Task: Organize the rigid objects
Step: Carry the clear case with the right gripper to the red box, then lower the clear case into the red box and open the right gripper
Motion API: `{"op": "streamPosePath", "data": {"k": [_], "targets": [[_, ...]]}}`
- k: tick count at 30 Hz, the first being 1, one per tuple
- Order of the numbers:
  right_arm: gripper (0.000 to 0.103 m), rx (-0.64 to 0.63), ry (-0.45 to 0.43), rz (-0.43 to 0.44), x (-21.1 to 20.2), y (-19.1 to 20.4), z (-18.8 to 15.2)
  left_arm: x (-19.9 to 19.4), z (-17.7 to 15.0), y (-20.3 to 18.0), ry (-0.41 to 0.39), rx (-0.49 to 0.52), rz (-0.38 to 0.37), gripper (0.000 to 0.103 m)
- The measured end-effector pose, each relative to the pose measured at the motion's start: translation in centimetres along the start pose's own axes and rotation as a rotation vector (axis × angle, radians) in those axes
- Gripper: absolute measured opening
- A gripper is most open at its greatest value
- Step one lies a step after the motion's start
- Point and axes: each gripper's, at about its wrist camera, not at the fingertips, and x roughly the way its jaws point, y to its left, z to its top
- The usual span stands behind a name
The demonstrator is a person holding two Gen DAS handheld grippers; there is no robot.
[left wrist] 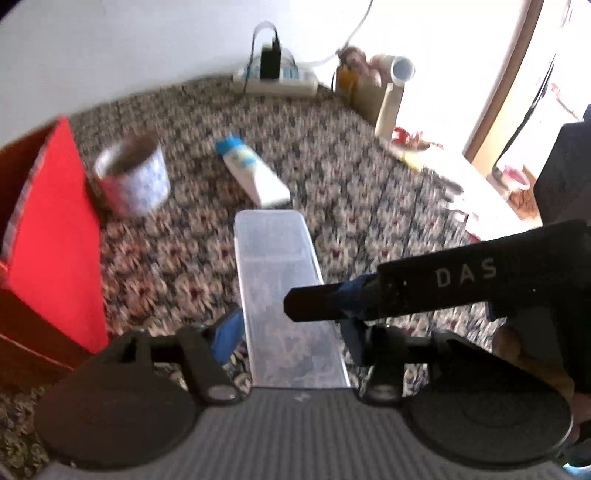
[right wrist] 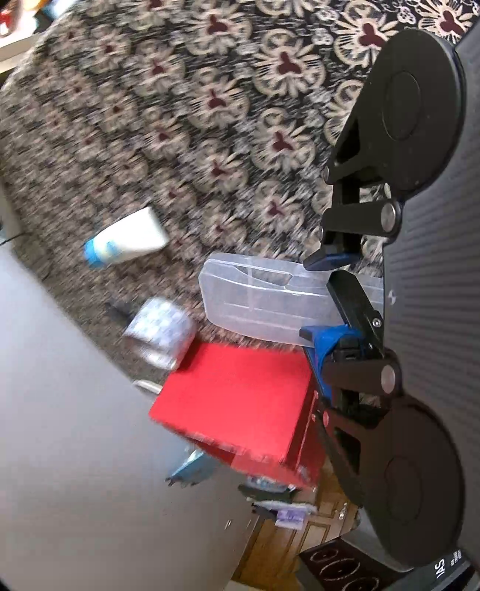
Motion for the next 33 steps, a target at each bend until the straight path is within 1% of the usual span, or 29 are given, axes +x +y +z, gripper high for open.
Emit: {"op": "streamPosePath", "data": {"k": [5,9,13,17,21,25,29,33], "targets": [[0.015,-0.067,-0.077,0.035,-1.1,3.9,1.4,-3.9,1.8,1.3,-0.115,0.003,0.003,0.049],[0.015,-0.145,-0.146,0.048,-0.7,7.9,2.5,-6.9,3.3,3.7,-0.191,0.002,-0.001,0.049],[0.015,-0.186,-0.192,0.077,0.8,11.5,3.1,-9.9,4.0,7.3,-0.248,0.000,0.005,0.049],[0.015,-0.242,-0.189,0.097,3.7,15.1,3.6,-12.3,4.1,11.2,-0.286,-0.016,0.033,0.049],[0.015,-0.290,-0.158,0.107,7.5,18.8,4.1,-13.8,3.9,16.0,-0.289,-0.056,0.060,0.049],[0.015,-0.307,-0.105,0.110,11.5,21.4,4.1,-14.2,3.4,20.6,-0.260,-0.099,0.087,0.049],[0.015,-0.298,-0.051,0.108,15.3,22.9,3.9,-13.5,2.7,24.2,-0.219,-0.150,0.100,0.049],[0.015,-0.270,0.004,0.091,18.2,23.6,3.5,-12.5,1.8,26.6,-0.188,-0.193,0.099,0.050]]}}
